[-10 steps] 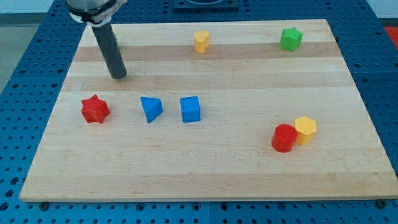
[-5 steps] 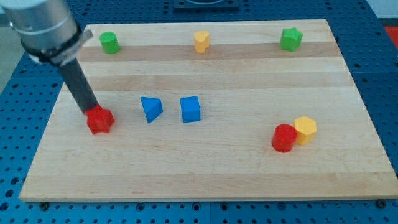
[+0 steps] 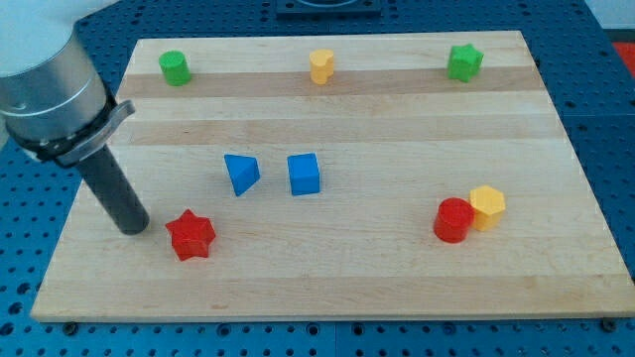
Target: Move the red star vertical to the triangle
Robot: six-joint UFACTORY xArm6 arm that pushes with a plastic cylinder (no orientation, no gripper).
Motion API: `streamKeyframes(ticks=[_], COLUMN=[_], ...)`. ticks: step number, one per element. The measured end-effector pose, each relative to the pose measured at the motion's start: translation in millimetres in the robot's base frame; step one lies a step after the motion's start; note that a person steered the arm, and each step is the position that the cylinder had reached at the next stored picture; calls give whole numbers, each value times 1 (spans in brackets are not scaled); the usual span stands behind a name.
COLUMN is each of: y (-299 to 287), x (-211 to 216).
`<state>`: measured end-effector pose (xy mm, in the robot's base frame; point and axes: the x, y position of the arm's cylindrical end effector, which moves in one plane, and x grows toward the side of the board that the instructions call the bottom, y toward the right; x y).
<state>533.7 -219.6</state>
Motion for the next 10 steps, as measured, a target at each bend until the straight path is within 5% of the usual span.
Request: streamKeyframes(ticks=[5, 8, 10], y=[124, 35, 97], x=[-8, 6, 0])
